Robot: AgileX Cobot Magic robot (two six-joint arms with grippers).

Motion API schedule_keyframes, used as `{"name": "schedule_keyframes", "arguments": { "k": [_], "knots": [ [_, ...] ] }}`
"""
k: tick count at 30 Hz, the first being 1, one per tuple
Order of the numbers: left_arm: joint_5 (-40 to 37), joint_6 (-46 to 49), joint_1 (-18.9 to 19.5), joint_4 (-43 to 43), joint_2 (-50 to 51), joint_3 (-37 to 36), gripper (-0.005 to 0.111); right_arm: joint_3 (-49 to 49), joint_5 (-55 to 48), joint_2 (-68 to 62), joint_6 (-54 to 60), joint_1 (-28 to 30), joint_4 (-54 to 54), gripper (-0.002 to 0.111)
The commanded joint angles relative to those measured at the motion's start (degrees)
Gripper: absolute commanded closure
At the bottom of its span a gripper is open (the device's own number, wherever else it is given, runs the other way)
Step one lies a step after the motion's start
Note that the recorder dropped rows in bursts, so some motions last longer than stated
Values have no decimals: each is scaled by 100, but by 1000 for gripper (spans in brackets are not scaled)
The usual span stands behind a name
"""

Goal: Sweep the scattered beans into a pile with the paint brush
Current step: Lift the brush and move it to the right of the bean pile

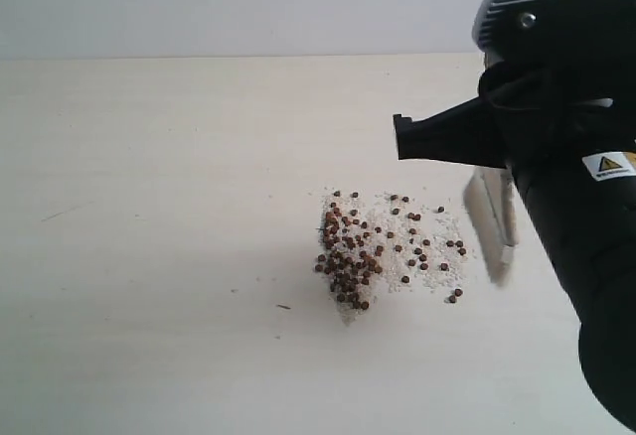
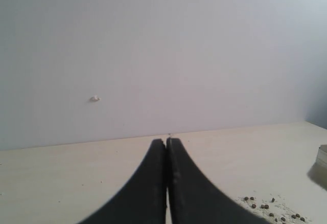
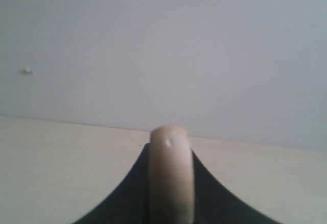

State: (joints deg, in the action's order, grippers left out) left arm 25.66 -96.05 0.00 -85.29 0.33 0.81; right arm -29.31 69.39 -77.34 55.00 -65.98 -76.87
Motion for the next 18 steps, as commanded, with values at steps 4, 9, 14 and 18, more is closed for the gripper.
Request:
{"name": "schedule_keyframes", "arguments": {
  "k": [4,9,14,18],
  "knots": [
    [-14,-10,6,15,-33,-14,107,37,57,-765,140,747,35,108],
    [-14,-10,6,15,-33,-14,107,37,57,-1726,-702,1124,336,108],
    [-14,-10,6,15,-33,-14,107,37,57,-2376,-2170,1181,663,108],
    [-14,-10,6,15,-33,-14,107,26,57,-2668,-3382,1181,994,108]
  ]
}}
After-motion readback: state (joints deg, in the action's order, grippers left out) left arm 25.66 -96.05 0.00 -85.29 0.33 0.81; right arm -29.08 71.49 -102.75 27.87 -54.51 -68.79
